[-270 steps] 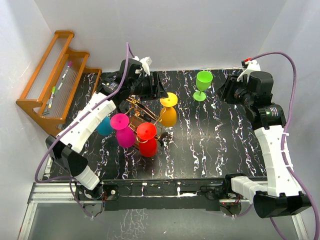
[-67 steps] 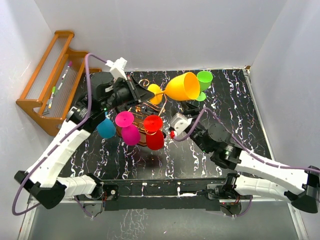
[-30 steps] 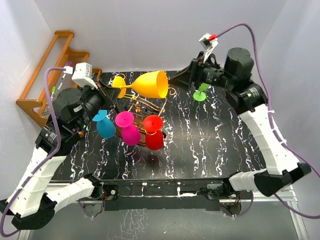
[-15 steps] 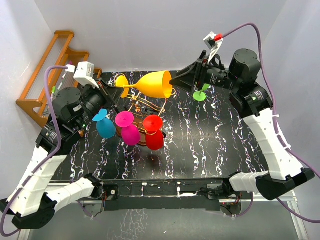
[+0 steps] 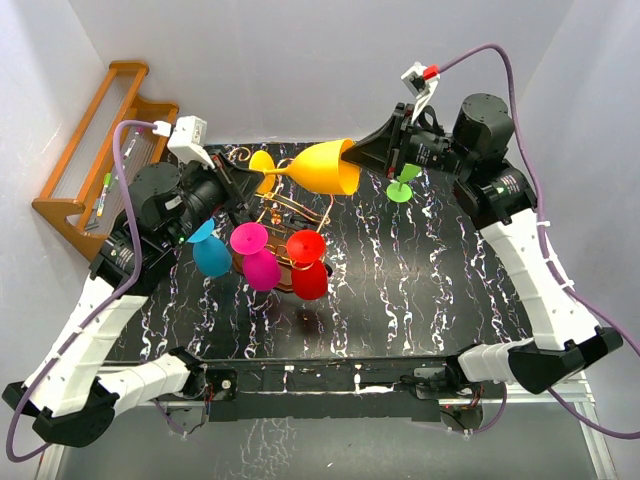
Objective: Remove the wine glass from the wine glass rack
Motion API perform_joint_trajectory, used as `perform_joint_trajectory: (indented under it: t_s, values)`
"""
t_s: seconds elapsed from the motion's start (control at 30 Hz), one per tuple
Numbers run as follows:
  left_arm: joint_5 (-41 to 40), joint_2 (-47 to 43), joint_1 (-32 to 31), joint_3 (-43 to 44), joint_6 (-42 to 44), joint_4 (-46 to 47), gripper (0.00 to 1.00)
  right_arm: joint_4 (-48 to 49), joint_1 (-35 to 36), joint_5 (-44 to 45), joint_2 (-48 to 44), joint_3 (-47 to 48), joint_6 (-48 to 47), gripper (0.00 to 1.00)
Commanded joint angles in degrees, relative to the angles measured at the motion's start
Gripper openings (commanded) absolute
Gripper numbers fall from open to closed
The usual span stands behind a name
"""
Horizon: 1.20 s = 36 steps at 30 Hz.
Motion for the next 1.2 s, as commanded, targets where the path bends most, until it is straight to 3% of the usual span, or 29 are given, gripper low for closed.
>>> perform_joint_trajectory:
  t_s: [0.0,0.07,0.13,0.2,0.47,0.53,0.7,0.93,1.17]
  values:
    - [0.1,-0.4,0.2,0.5,-0.4,2.0,0.08,2.0,0.5,0.0,0.0,1.1,0.3,0.08]
    - [-2.6,-0.7,0.2,0.6,-0.6,1.2,0.36,0.8,0.4,3.3,0.1,1.8,-0.5,0.08]
    - [-6.6,-1.3,0.2,0.6,-1.0,-0.4,0.56,-1.6,0.4,7.8,0.9,3.8,-1.9,0.08]
    - [-10.3,-2.7,0.2,-0.1,-1.1,-1.8,0.64,-3.9,0.4,12.5,2.0,6.7,-3.4,0.08]
    - [-19.1,-11.3,0.2,-5.7,-2.5,-2.1,0.66,-7.6,-3.5,31.4,9.3,16.0,-5.3,0.08]
    - [-19.3,-13.1,0.2,-7.1,-2.6,-1.8,0.65,-10.7,-7.1,36.1,13.9,20.8,-5.1,0.08]
    - [-20.1,-15.0,0.2,-7.9,-3.1,-5.3,0.64,-15.7,-21.3,37.5,23.9,26.5,0.4,0.08]
    - [-23.0,-19.8,0.2,-10.7,-5.0,-11.5,0.62,-20.4,-33.0,44.2,31.1,25.5,1.9,0.08]
    - [-24.1,-22.9,0.2,-13.8,-5.8,-14.6,0.61,-21.7,-34.9,46.9,32.7,16.8,0.5,0.08]
